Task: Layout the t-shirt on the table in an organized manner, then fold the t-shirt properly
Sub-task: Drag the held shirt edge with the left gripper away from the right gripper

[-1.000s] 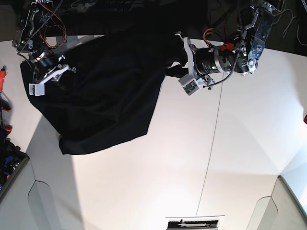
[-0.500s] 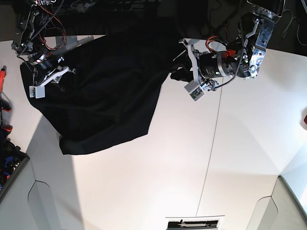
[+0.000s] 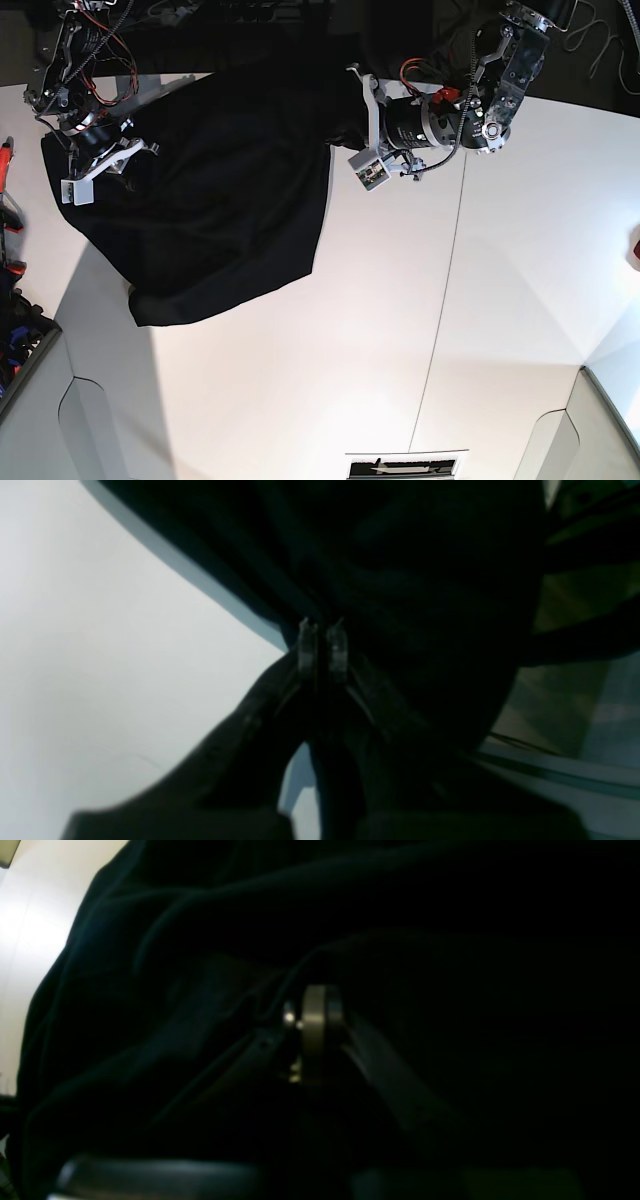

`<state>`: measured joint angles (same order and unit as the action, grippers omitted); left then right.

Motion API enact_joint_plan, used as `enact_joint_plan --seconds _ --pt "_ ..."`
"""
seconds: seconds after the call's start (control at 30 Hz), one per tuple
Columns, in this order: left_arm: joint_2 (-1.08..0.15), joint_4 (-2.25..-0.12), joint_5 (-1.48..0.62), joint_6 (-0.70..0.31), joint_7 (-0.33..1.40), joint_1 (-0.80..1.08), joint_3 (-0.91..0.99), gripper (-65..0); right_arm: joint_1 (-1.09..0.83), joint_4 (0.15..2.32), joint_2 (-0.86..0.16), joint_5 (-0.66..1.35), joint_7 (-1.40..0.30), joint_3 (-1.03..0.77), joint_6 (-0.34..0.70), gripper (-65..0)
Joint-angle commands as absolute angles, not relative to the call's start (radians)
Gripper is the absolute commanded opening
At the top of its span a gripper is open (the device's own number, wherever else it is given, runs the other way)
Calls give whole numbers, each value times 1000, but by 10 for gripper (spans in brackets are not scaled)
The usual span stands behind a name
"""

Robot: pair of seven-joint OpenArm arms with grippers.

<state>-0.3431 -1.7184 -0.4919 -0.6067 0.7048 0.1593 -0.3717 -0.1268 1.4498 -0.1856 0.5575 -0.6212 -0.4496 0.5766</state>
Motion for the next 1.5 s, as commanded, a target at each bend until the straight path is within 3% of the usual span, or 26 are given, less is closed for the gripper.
enact_joint_plan --seconds 0.0,0.13,0.43,0.57,0.73,1.0,1.33,1.37,1.47 --pt "-346 -1732 -484 -605 676 134 -367 -650 -122 1458 -199 550 -628 -451 572 -650" --pt "-347 -1732 -450 -504 724 20 -366 -650 -122 1458 -199 550 -628 -451 572 -650" --pt "-323 -1488 -437 -521 714 -267 -366 -650 -119 1459 -212 609 -625 -451 572 -650" --pt "-273 -1346 -399 -539 714 -400 -366 -650 -94 1459 -218 630 -625 -451 572 -471" --pt "-263 -1347 -433 -535 735 -488 -366 -650 -71 1459 -204 648 -629 -451 572 -456" --pt "-207 -1619 -570 -580 867 -408 -490 -650 -59 1458 -185 606 -629 -451 563 -456" --pt "-191 -1693 -375 -533 764 -192 -830 -650 -58 1458 -185 591 -628 -451 562 -456" --pt "-191 -1693 -368 -530 762 -187 -833 -631 -58 1458 -185 591 -628 -451 562 -455" --pt "-192 -1693 -368 -525 767 -182 -830 -463 -59 1458 -185 591 -627 -451 562 -455"
